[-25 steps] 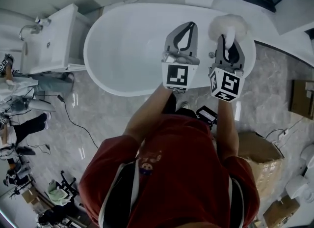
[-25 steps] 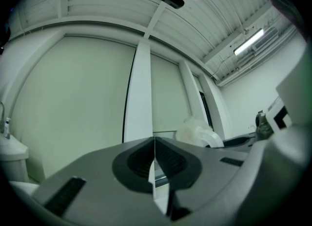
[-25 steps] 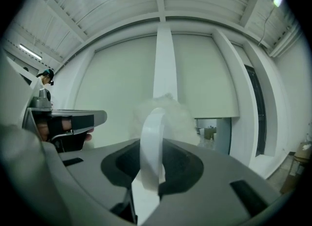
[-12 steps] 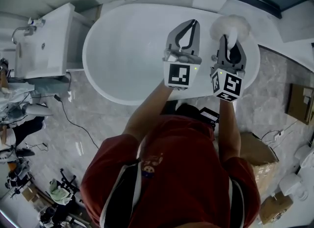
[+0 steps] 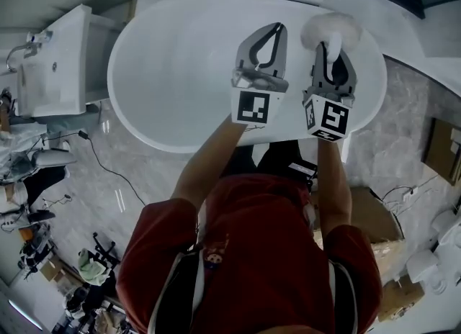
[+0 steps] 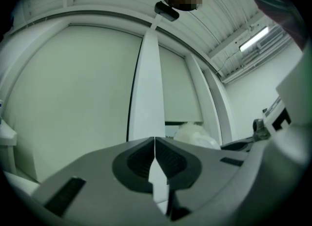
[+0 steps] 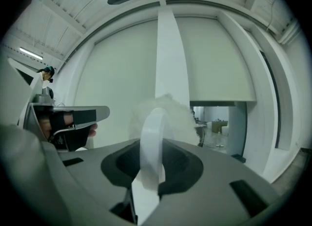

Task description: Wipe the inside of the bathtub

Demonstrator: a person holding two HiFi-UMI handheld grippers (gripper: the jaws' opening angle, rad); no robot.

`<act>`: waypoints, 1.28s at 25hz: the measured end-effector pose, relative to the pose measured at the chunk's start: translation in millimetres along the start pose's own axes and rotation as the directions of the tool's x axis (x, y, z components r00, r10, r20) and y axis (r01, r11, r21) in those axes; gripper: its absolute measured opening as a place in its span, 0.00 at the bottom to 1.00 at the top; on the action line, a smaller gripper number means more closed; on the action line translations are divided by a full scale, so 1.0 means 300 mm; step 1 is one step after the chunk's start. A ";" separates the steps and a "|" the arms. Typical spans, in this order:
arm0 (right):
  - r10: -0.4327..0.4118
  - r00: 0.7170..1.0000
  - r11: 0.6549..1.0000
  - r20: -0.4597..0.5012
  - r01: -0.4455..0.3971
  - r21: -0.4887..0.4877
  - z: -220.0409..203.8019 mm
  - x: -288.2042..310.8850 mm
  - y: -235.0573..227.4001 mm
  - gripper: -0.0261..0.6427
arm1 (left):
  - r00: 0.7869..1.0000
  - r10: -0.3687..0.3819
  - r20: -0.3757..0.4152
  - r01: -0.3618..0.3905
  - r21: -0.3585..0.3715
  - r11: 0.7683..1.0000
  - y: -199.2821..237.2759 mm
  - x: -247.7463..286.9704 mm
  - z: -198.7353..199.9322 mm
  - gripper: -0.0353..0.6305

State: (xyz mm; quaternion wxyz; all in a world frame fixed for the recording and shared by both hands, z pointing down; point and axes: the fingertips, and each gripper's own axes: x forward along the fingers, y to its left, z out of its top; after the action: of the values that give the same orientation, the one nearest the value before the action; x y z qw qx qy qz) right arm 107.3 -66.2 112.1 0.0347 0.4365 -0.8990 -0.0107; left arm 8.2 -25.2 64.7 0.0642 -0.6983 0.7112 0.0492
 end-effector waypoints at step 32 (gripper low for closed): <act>-0.094 0.950 0.989 -0.297 0.123 0.078 -1.559 0.291 -0.577 0.18 | 0.964 0.114 -0.240 -0.126 -0.034 0.991 -0.277 0.266 -1.394 0.08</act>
State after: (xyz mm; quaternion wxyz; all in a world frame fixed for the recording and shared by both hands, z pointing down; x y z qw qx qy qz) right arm 222.7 -236.9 574.6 0.1457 0.4832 -0.8581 0.0950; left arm 80.4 -172.3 466.1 -0.0419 -0.6561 0.7533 -0.0135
